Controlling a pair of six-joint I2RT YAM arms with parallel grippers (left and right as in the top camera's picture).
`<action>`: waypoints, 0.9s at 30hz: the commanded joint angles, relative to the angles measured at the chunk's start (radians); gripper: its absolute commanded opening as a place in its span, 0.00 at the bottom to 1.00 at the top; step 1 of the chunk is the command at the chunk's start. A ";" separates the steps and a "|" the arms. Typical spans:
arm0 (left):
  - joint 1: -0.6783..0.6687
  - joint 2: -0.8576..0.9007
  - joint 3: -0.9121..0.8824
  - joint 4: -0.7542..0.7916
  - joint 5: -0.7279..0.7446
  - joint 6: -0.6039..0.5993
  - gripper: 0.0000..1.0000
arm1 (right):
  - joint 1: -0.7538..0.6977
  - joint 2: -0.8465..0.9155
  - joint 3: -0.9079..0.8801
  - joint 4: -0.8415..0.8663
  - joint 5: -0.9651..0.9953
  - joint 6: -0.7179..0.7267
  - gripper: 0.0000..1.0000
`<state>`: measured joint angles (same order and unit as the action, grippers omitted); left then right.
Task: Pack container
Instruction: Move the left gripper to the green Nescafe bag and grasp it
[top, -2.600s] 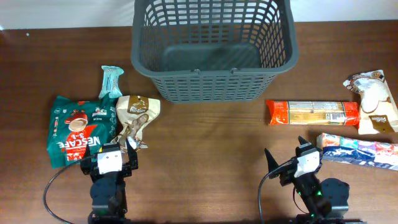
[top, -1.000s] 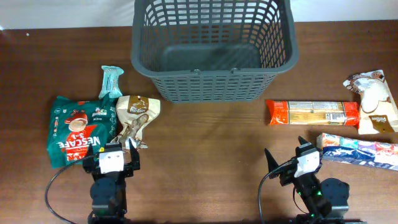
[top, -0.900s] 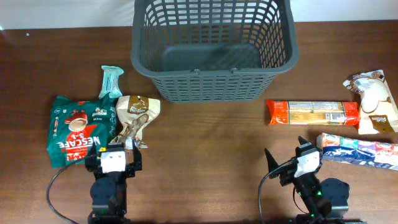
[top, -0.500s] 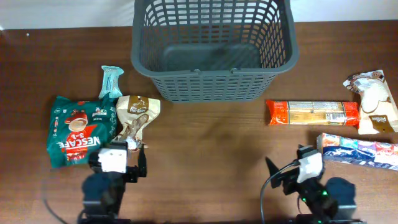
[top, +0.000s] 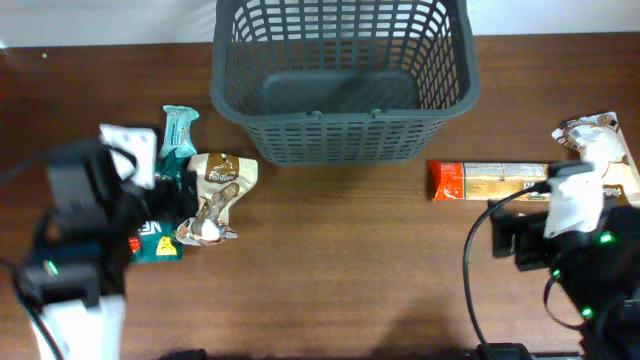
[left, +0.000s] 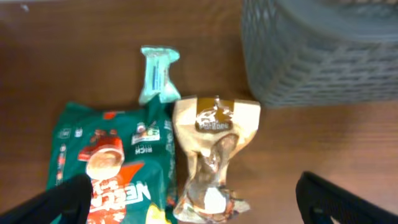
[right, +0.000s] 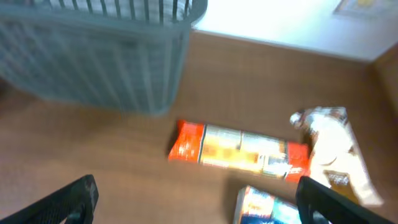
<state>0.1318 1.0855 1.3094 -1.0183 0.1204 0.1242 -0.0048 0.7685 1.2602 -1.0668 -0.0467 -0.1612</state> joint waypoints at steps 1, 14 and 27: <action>0.102 0.143 0.191 -0.088 0.241 0.038 0.99 | 0.005 0.040 0.092 -0.031 -0.041 -0.006 0.99; 0.278 0.262 0.312 -0.278 -0.063 0.079 0.99 | 0.005 0.086 0.104 -0.042 -0.016 0.148 0.99; 0.535 0.596 0.312 -0.264 -0.050 0.163 0.89 | 0.005 0.190 0.104 -0.052 -0.016 0.167 0.99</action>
<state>0.6281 1.6199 1.6112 -1.2930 0.0444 0.2283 -0.0048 0.9401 1.3502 -1.1118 -0.0753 -0.0067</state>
